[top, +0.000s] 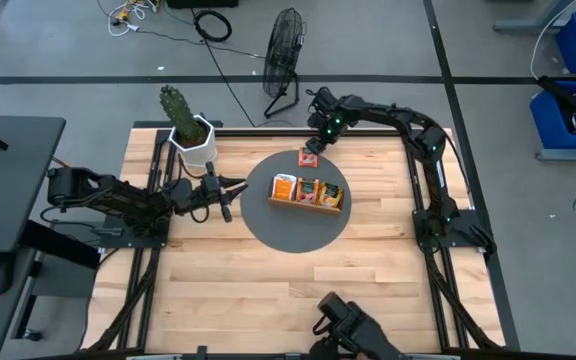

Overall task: Pick & Place Tea
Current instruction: Put the orange tea bag into the middle section of the wooden organizer

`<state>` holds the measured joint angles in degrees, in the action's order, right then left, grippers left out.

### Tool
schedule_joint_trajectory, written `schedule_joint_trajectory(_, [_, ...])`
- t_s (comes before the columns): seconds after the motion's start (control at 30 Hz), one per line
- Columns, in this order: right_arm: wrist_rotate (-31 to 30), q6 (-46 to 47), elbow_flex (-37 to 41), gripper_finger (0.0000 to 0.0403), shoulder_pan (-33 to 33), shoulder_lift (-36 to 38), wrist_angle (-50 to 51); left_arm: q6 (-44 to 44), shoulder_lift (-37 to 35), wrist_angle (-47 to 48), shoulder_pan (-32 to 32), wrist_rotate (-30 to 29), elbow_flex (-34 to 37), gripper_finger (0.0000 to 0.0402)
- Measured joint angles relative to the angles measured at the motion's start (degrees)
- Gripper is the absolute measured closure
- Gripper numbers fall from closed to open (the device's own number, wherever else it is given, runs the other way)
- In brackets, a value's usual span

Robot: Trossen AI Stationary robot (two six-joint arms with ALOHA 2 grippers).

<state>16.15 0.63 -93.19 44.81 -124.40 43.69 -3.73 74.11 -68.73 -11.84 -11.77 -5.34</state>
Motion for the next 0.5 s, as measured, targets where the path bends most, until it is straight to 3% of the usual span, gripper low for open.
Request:
schedule_joint_trajectory(0.23, [4.84, 2.08, -0.17, 0.0182, 1.08, -1.54, -0.55, 0.0, 0.0, 0.04, 0.0, 0.0, 0.0, 0.0317])
schedule_joint_trajectory(0.5, [3.45, 1.99, -1.05, 0.0215, 0.53, -2.28, -0.02, 0.0, 0.0, 0.19, 0.0, 0.02, 0.0, 0.0317])
